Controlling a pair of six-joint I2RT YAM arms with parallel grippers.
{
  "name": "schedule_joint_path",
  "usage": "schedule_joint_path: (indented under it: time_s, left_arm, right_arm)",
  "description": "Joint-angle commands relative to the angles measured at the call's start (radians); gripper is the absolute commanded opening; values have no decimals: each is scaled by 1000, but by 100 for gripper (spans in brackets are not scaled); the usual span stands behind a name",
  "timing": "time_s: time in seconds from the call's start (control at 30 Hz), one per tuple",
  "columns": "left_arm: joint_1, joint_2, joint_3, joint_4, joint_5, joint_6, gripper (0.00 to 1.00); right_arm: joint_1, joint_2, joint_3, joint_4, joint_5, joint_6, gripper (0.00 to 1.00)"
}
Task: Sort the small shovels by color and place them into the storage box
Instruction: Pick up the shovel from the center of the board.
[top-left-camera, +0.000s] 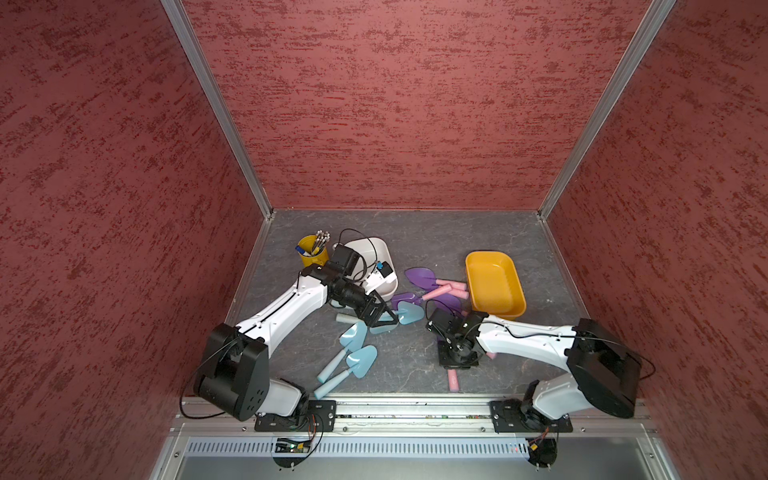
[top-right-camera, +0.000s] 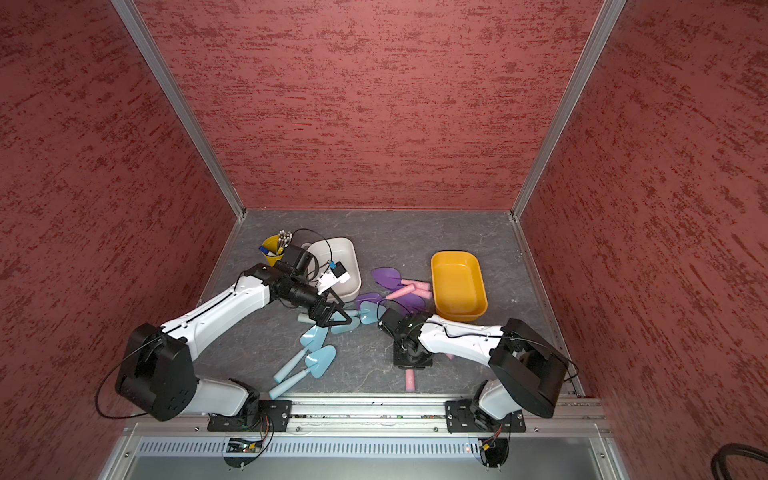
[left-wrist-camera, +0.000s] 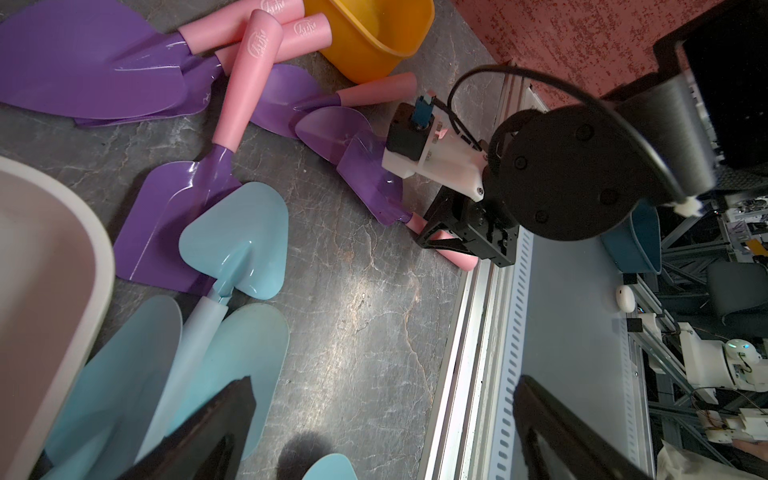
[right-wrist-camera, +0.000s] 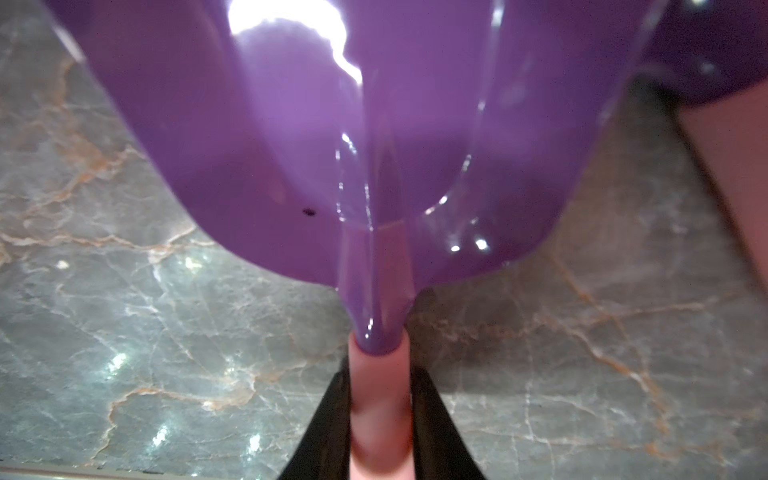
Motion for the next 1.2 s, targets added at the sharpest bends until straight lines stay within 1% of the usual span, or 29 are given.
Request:
schedule_joint_path:
  time_s: [0.0, 0.17, 0.27, 0.33, 0.47, 0.57, 0.7, 0.9, 1.0, 1.17]
  left_arm:
    - [1, -12, -5, 15, -6, 25, 100]
    - [2, -10, -5, 13, -12, 25, 100]
    - [2, -6, -4, 13, -13, 27, 100]
    - [2, -6, -1, 13, -12, 26, 100]
    - [2, 4, 10, 15, -11, 16, 100]
    - [1, 12, 21, 16, -9, 4, 100]
    - [-1, 9, 36, 30, -7, -21, 100]
    - [-1, 27, 96, 32, -28, -61, 100]
    - [-16, 60, 153, 44, -71, -88, 100]
    - [-63, 142, 275, 44, -164, -67, 100]
  right_arm:
    - [5, 36, -22, 39, 1, -6, 20]
    - [6, 26, -26, 31, 10, -11, 5]
    - [5, -5, -22, 8, 18, -8, 1]
    - [6, -29, -8, -25, 33, -10, 0]
    - [6, -163, 62, -143, 81, -33, 0]
    - [-3, -229, 128, -231, 115, -69, 0]
    - [-50, -261, 181, -271, 97, -131, 0]
    - [-128, -250, 253, -312, 71, -238, 0]
    - [-202, -228, 319, -345, 59, -330, 0]
    - [-368, -156, 436, -384, 52, -495, 0]
